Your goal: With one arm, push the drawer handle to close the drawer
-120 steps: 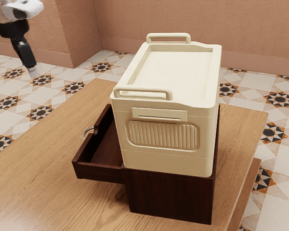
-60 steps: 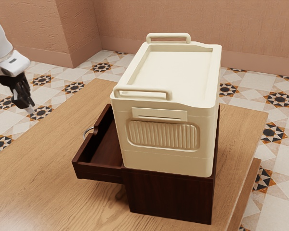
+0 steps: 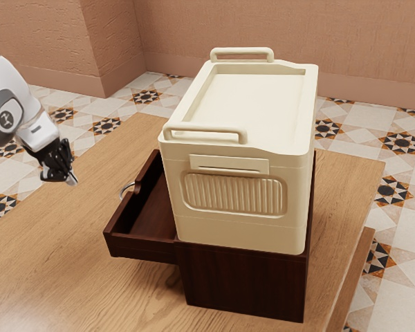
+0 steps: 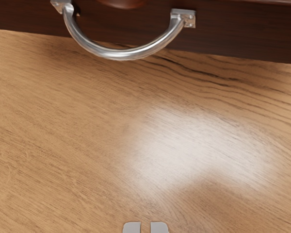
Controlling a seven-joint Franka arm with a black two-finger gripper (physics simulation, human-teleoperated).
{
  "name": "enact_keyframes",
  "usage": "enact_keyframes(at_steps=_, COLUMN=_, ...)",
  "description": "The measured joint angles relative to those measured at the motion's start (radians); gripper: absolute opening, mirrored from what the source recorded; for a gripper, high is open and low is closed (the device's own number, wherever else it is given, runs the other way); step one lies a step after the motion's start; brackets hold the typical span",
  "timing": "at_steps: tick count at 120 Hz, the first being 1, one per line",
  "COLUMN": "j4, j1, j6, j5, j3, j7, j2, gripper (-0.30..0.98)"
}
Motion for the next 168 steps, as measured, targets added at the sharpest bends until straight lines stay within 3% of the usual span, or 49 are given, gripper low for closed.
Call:
enact_keyframes(at_steps=67, j4=-0.002, j1=-0.036, j6=0.129, j5=-0.064, j3=-0.113, j7=0.179, j2=0.136, gripper=-0.10)
enact_keyframes(at_steps=168, j4=0.028, j1=-0.037, j6=0.199, j5=-0.163, j3=-0.240, j7=0.268, j2=0.186, gripper=-0.10)
